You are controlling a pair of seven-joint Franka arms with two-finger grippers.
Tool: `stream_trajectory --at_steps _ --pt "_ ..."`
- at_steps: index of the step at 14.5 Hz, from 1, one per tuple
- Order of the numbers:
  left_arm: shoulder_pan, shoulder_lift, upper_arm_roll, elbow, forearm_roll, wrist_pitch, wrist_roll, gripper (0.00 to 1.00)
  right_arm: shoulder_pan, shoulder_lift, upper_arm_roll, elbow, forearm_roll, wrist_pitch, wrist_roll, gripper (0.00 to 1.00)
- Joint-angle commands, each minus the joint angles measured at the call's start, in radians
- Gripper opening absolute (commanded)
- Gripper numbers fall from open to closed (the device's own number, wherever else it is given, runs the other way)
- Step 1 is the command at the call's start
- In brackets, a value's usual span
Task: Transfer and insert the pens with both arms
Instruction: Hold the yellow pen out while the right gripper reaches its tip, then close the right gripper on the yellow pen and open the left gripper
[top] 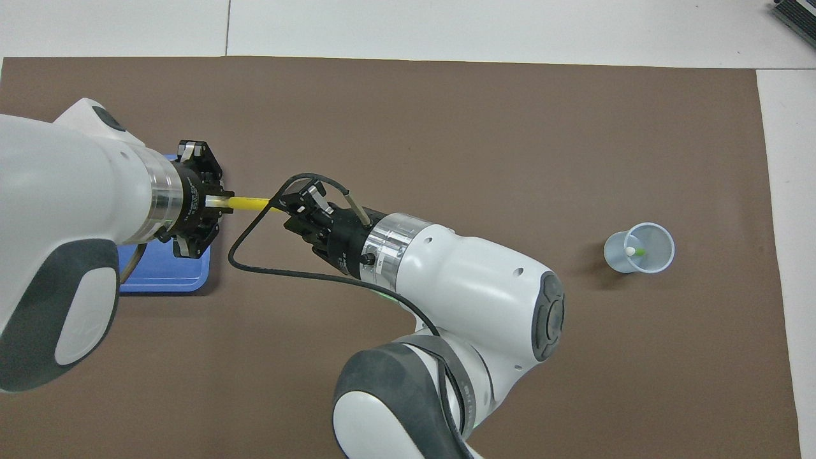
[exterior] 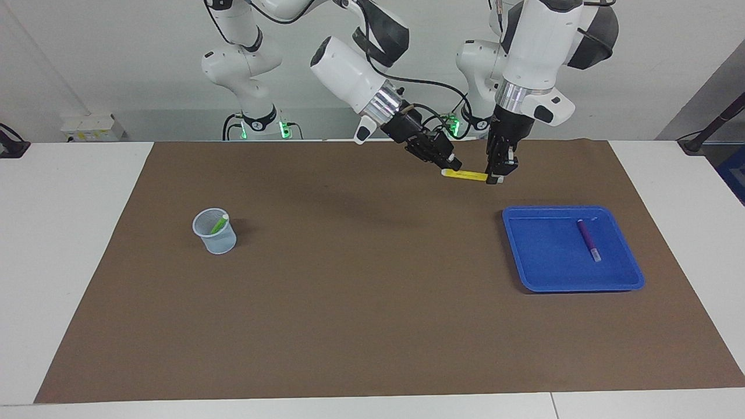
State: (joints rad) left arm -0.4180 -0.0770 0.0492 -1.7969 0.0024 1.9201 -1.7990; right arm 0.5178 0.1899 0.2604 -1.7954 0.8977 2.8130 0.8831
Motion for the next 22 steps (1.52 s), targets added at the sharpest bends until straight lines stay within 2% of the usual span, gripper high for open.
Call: stream_trajectory --at_steps 1,5,8,13,16,19,21,22 --pt "-0.015 -0.032 0.004 -0.027 0.024 -0.013 -0.025 0.0 -0.004 0.016 0.003 0.019 0.007 0.014 -0.004 0.43" --pt "-0.015 -0.037 0.004 -0.027 0.024 -0.018 -0.025 0.0 -0.012 0.017 0.003 0.019 0.007 0.016 -0.004 0.38" --pt "-0.015 -0.037 0.004 -0.027 0.024 -0.019 -0.025 0.0 -0.013 0.017 0.003 0.019 0.01 0.014 -0.004 0.28" --pt "-0.015 -0.037 0.004 -0.025 0.024 -0.021 -0.025 0.0 -0.013 0.017 0.003 0.021 0.017 0.016 -0.004 0.21" --pt "-0.015 -0.037 0.003 -0.027 0.024 -0.021 -0.026 0.0 -0.016 0.017 0.003 0.021 0.018 0.016 -0.004 0.02" --pt "-0.015 -0.038 0.003 -0.025 0.024 -0.021 -0.011 0.0 -0.016 0.017 0.003 0.021 0.02 0.016 -0.004 0.0" --pt "-0.015 -0.038 0.001 -0.027 0.024 -0.021 -0.01 0.24 -0.016 0.017 0.003 0.021 0.021 0.016 -0.003 0.0" --pt "-0.015 -0.038 -0.005 -0.027 0.024 -0.021 -0.011 0.44 -0.016 0.017 0.003 0.021 0.021 0.016 -0.003 0.0"
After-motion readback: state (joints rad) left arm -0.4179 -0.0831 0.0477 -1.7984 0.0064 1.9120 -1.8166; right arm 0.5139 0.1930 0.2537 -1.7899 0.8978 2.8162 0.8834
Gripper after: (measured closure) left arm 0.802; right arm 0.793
